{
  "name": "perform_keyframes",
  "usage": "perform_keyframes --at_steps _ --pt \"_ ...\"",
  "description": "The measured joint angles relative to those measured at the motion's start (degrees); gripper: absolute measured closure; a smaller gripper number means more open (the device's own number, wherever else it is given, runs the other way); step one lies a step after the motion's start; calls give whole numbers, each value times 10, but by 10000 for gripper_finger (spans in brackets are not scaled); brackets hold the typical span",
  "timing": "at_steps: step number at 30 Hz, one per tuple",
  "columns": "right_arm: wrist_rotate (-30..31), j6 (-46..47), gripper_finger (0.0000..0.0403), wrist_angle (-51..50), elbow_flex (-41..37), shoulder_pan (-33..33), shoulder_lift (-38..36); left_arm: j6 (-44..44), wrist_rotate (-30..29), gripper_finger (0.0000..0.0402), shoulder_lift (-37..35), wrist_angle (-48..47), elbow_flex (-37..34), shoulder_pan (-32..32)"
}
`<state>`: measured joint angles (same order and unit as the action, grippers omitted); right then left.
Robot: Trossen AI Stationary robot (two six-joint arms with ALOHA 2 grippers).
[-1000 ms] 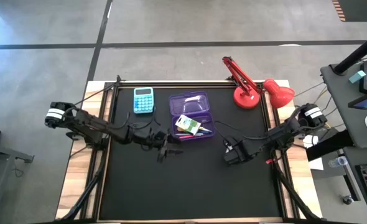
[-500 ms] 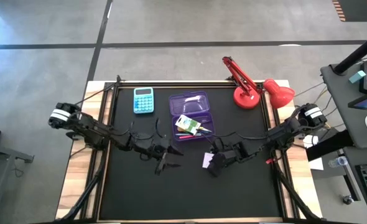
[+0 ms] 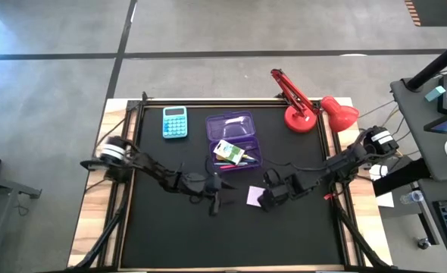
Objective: Pack school essentials
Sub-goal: Put the white sticky notes into the violet supply box
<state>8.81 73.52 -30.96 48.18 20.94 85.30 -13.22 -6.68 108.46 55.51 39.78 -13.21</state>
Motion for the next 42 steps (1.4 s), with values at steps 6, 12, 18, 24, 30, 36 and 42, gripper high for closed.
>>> perform_keyframes --at_steps 6,12,18,24,30,36,42 --pt "2 0 242 2 0 -12 10 18 -15 185 81 -7 69 0" --pt "0 -12 244 44 -1 -12 40 21 -16 196 106 -12 97 0" --pt "2 -44 248 124 -1 -12 55 21 -16 197 107 -29 95 -1" --pt "-33 -128 251 224 1 -13 53 22 -16 197 107 -61 95 -8" --pt "-5 -142 259 116 28 -15 40 22 -18 197 107 -93 95 -22" --pt "34 -158 255 63 37 -15 46 25 -13 197 96 -103 95 -42" --pt "48 -192 252 66 37 -15 48 33 -12 197 55 -175 93 -71"
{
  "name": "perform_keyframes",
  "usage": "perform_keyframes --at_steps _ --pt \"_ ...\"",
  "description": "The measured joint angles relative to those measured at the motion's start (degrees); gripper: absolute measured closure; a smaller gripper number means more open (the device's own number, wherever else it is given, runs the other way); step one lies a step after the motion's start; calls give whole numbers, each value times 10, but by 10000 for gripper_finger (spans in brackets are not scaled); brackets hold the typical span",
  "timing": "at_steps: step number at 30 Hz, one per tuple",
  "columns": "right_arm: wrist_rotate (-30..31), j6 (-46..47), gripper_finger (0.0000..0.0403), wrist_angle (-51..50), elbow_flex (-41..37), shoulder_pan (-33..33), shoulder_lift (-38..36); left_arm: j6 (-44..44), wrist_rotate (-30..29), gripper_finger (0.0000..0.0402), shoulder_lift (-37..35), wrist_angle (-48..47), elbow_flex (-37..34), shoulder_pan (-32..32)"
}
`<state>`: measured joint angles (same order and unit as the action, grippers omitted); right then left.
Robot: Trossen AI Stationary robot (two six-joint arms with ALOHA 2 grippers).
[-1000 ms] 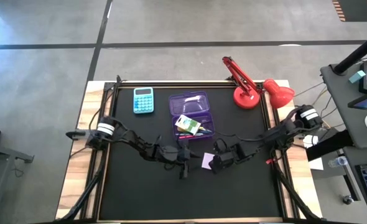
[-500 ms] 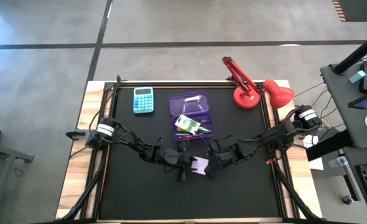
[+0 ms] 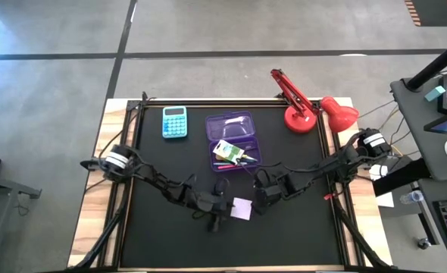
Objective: Pack school essentials
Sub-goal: Put the white sticky notes into the violet supply box
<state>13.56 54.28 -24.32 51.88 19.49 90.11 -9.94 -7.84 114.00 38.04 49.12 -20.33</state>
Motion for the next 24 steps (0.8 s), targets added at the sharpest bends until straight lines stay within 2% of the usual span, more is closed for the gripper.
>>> perform_keyframes --at_steps 4,7,10,15,19,22,24 --pt "0 -37 262 36 -4 0 0 36 -3 197 -23 -66 0 -27" --pt "5 -64 270 74 -6 0 0 73 -36 197 -24 -70 0 -41" --pt "45 -77 272 87 -7 0 0 128 -68 197 -19 -51 4 -46" --pt "60 -49 273 88 -8 0 0 137 -92 197 -16 -40 9 -47" --pt "79 27 273 88 -15 0 0 135 -94 197 -16 -39 17 -53" --pt "75 57 273 92 -17 3 7 134 -92 197 -16 -39 19 -63" --pt "56 39 274 108 -17 12 12 135 -92 197 -16 -41 19 -70"
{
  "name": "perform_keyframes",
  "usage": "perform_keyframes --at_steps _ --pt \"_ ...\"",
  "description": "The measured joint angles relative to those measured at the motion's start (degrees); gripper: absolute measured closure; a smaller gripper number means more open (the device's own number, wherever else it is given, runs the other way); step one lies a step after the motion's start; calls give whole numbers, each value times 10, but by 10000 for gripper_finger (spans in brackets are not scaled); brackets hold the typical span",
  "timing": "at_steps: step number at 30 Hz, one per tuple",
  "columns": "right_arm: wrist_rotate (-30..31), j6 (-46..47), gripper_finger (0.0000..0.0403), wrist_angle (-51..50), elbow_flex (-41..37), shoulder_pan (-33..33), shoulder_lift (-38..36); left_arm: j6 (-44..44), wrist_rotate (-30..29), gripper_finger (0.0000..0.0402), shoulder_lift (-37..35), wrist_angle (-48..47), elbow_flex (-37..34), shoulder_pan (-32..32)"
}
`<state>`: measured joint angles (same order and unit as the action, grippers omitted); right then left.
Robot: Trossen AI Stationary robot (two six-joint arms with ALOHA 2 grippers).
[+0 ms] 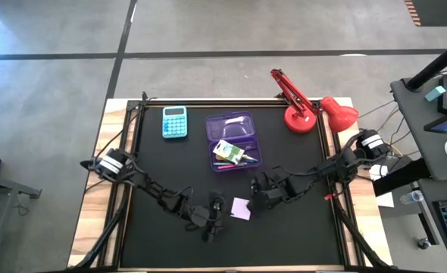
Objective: Pack school essentials
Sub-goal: Put the white sticky notes into the violet supply box
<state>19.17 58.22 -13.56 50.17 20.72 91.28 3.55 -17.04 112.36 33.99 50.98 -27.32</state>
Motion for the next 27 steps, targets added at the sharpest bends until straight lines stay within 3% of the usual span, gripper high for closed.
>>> perform_keyframes --at_steps 4,11,21,23,27 --pt "-30 -115 275 23 2 14 4 1 1 197 0 -5 -4 -8" --pt "-29 -352 275 32 24 29 7 -2 2 197 0 -5 -7 -14" --pt "-75 -448 275 74 52 28 84 -46 2 197 -5 -4 -7 -17" --pt "-76 -440 275 75 61 28 99 -47 2 197 -6 -5 -7 -19" --pt "-87 -336 275 77 84 26 135 -47 3 197 -7 -6 -7 -21"
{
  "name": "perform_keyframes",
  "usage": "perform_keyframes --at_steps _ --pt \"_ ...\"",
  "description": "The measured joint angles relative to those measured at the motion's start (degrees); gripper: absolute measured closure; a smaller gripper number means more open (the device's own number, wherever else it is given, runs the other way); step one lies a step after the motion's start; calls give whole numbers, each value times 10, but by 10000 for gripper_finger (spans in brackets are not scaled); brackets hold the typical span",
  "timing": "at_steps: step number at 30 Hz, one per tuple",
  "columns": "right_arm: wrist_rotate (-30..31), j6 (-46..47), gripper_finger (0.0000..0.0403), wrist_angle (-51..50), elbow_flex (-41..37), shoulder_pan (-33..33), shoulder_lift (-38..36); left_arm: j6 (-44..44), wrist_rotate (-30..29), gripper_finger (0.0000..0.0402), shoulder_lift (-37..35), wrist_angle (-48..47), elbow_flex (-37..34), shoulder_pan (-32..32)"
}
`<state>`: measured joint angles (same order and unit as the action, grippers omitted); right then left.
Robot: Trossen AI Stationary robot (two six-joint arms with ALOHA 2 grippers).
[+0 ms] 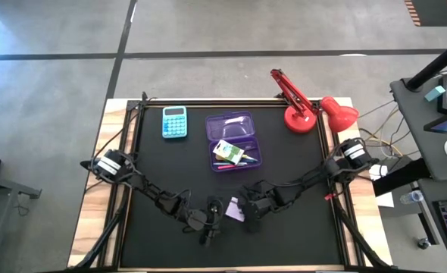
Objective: Pack school essentials
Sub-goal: Put the white sticky notes into the violet supply box
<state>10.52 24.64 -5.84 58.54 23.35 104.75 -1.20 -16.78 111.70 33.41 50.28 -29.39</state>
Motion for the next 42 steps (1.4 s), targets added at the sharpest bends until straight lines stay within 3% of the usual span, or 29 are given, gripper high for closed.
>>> perform_keyframes --at_steps 7,11,14,19,23,27,30,34,42 --pt "26 282 275 -62 53 0 63 0 0 197 -1 -1 0 0" --pt "32 330 275 -85 77 0 81 4 -18 197 -1 -23 0 0" --pt "29 275 275 -116 108 0 66 1 -42 197 -1 -53 0 0" --pt "25 7 275 -195 144 14 29 1 -46 197 -1 -61 1 -2" --pt "30 -170 275 -177 160 28 14 1 -46 197 -1 -60 2 -5" --pt "36 -239 275 -182 157 29 37 1 -46 197 -1 -61 1 -8" --pt "38 -259 275 -178 157 26 53 1 -46 197 -1 -63 2 -12" --pt "-5 -252 275 -173 160 13 79 1 -46 197 -1 -59 4 -15" --pt "-39 -13 275 -174 159 -10 125 1 -46 197 -1 -59 3 -15"
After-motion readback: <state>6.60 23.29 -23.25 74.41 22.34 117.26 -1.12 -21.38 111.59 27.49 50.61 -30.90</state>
